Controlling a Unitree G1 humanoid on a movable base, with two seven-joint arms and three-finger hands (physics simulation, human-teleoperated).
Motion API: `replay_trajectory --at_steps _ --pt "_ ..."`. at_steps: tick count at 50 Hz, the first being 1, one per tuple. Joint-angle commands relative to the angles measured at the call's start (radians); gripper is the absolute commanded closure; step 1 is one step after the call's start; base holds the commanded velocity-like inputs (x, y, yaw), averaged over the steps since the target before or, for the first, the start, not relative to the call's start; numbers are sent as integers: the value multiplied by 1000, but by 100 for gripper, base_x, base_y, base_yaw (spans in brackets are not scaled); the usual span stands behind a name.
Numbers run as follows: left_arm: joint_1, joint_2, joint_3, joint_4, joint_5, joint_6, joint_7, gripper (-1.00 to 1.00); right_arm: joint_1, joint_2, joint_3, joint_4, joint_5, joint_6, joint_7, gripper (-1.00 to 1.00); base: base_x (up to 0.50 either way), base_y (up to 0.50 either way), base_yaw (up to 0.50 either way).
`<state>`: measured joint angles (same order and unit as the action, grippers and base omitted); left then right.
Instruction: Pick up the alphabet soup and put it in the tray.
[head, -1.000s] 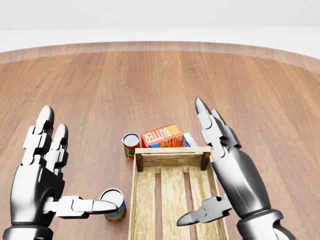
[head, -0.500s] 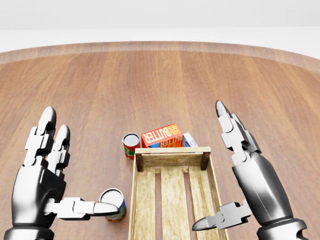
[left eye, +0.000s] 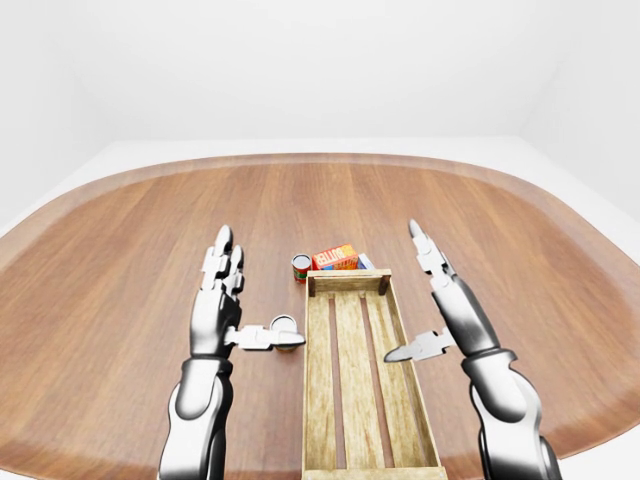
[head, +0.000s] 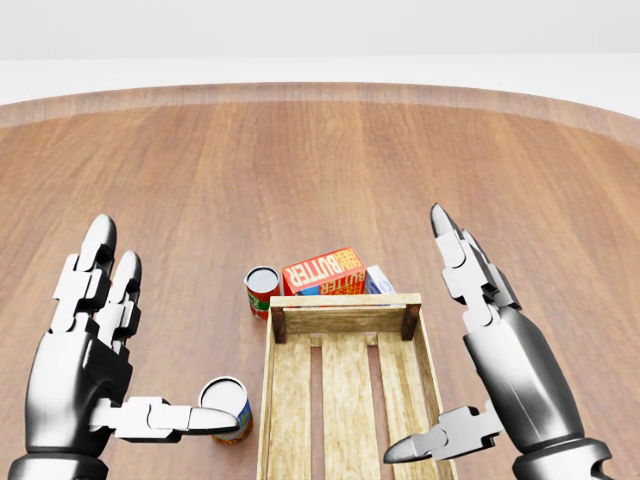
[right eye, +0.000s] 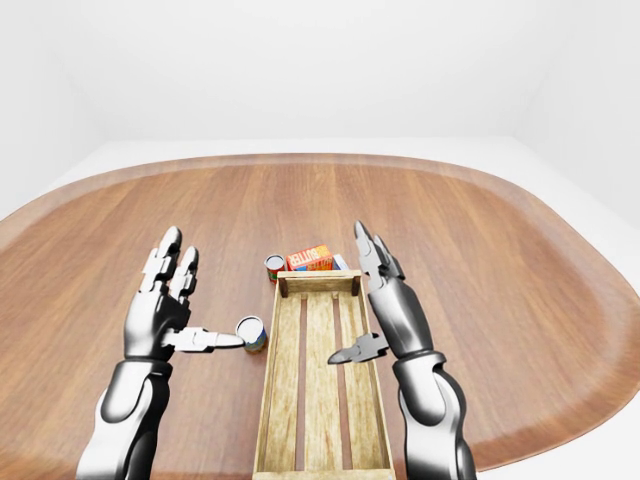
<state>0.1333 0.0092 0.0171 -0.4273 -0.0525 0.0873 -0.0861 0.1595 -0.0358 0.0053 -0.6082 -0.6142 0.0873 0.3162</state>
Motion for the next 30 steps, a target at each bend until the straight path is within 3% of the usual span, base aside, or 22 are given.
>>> replay_trajectory --at_steps 1,7,14,17,30 --pt "-14 11 17 12 20 0 -18 -100 -4 -1 5 13 3 0 -5 -98 0 0 0" --pt "-38 22 49 21 42 0 -35 -100 -4 -1 5 16 5 0 -7 -98 0 0 0" --pt "-27 29 42 6 119 0 -79 -100 -2 -1 4 22 13 0 -11 -98 0 0 0" --pt "-25 39 33 35 211 0 -68 -100 -1 -1 3 25 17 0 -12 -98 0 0 0" --pt "-36 38 46 54 277 0 -98 -100 0 -2 0 22 18 0 -11 -98 0 0 0"
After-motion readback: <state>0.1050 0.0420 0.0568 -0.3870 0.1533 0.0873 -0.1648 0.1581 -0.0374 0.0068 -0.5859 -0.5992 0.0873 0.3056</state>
